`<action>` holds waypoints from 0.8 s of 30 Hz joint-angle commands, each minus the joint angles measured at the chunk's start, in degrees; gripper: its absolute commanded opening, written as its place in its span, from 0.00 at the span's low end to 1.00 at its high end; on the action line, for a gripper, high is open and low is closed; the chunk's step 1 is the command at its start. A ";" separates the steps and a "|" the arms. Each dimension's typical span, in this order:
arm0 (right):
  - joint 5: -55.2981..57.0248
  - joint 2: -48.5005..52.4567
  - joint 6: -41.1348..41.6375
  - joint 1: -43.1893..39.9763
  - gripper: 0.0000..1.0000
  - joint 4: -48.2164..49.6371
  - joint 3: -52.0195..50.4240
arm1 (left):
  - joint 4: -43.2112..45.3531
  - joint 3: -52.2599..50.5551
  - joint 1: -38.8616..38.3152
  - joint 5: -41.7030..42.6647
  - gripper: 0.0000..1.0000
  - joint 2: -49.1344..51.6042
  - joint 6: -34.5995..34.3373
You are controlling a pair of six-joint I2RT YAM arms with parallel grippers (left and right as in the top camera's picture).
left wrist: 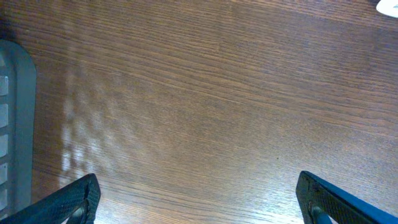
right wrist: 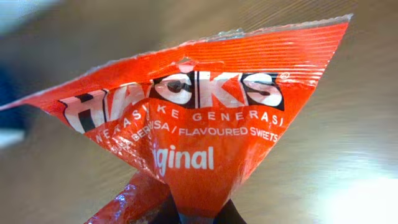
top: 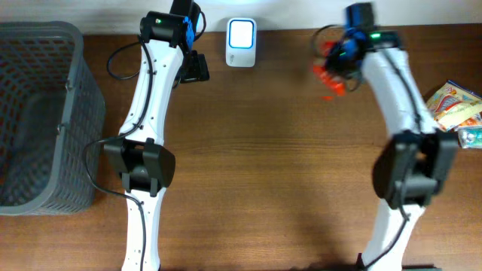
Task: Scan the item barcode
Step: 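Carry the red bag to the right edge and release it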
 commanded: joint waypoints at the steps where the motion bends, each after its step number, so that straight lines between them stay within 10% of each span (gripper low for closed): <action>1: 16.35 -7.15 -0.87 -8.87 0.04 -3.82 0.20 | -0.04 0.17 -0.37 0.15 0.99 -0.20 0.50; 8: 18.16 -2.56 -3.98 -35.01 0.05 -9.99 0.02 | -0.04 0.17 -0.37 0.15 0.99 -0.20 0.50; 14: 10.27 1.01 -5.35 -38.42 0.43 -10.88 -0.35 | -0.02 0.17 -0.37 0.15 0.99 -0.20 0.50; 20: -17.25 -3.69 -11.34 -37.90 0.35 -18.58 -0.35 | -0.02 0.17 -0.37 0.15 0.99 -0.20 0.50; 24: -14.38 -10.99 -19.08 -28.74 0.26 -27.34 -0.35 | -0.02 0.17 -0.37 0.15 0.99 -0.20 0.50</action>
